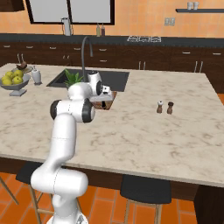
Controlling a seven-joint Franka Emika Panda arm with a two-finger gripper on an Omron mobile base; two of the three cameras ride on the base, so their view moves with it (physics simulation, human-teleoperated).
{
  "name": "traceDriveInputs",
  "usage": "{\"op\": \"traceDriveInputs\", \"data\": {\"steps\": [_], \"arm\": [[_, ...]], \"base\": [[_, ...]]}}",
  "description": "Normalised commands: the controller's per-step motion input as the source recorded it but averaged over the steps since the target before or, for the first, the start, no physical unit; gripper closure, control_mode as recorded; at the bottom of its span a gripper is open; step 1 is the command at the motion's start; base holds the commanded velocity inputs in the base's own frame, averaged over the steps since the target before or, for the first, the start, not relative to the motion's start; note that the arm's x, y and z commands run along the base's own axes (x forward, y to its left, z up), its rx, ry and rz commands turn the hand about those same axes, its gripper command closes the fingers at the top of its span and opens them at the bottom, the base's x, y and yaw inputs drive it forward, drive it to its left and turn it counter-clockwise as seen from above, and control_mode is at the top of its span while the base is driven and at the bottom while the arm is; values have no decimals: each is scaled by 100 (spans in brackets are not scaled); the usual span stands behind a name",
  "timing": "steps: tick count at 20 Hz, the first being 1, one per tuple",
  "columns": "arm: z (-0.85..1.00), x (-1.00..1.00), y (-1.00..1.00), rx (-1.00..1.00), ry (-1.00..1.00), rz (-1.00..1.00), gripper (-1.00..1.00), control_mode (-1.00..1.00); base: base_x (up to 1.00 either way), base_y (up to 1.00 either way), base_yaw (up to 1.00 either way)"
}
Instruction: Pick up the knife from the drawer and place it on the cutting board. Then place the meat from the plate to the cutting board.
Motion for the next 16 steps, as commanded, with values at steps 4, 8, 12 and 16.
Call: {"op": "traceDriveInputs", "data": {"steps": [4,8,12,16], "arm": [[-34,-100,-1,7,-20,-2,-100,-100],[24,-100,-10,6,-25,-9,-100,-100],[84,-100,-1,0,-18,-11,-100,-100],[99,-93,0,0,-6,-11,-100,-100]], "base": [[0,0,0],[0,0,0],[0,0,0],[0,0,0]]}}
